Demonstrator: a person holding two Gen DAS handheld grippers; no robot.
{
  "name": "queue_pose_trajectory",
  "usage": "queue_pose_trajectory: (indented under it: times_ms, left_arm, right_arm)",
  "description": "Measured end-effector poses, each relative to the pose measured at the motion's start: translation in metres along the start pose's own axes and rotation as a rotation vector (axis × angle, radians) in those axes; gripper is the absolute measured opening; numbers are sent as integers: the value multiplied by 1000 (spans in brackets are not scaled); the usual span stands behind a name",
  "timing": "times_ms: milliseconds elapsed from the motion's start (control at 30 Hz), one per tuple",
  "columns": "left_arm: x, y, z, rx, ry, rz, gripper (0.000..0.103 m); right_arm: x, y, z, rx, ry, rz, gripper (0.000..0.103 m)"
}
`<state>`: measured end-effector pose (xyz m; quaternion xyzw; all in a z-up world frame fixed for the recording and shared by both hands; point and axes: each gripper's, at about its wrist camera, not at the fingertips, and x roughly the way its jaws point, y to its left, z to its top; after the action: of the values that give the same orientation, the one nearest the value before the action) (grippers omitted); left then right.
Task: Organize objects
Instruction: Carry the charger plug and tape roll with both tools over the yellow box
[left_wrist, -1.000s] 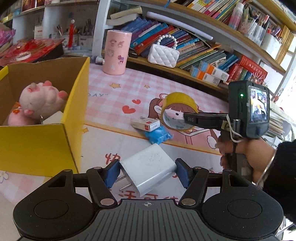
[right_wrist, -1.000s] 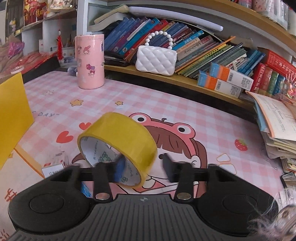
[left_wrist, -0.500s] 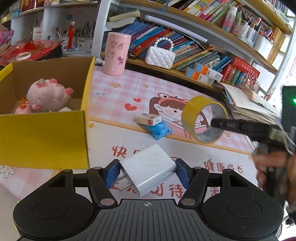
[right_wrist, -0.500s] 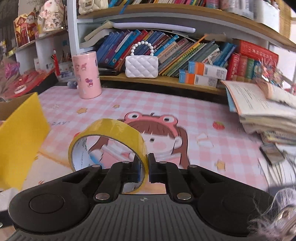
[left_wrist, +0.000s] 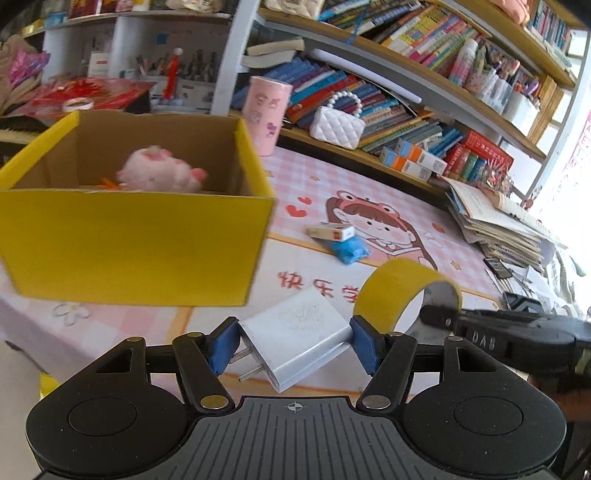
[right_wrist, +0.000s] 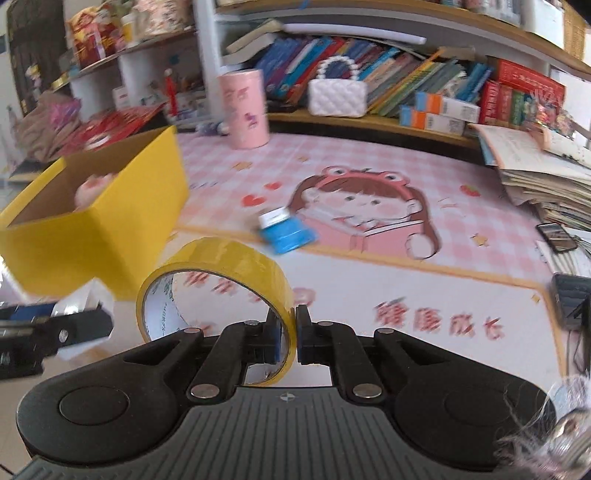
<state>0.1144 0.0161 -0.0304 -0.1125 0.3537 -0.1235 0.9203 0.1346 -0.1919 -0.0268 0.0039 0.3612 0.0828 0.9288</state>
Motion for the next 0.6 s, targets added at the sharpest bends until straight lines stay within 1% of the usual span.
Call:
queue_pose_trajectory:
  times_ms: [267, 433, 600]
  left_arm:
    - [-45, 42, -11, -40, -41, 18, 65]
    - [-71, 68, -19, -60, -60, 31, 65]
    - [-91, 87, -25, -60, -80, 34, 65]
  right_arm:
    - [-21, 62, -16, -56, -5, 31, 7]
    - [-29, 93, -26, -71, -4, 45, 7]
    - [-38, 122, -35, -87, -10, 58, 8]
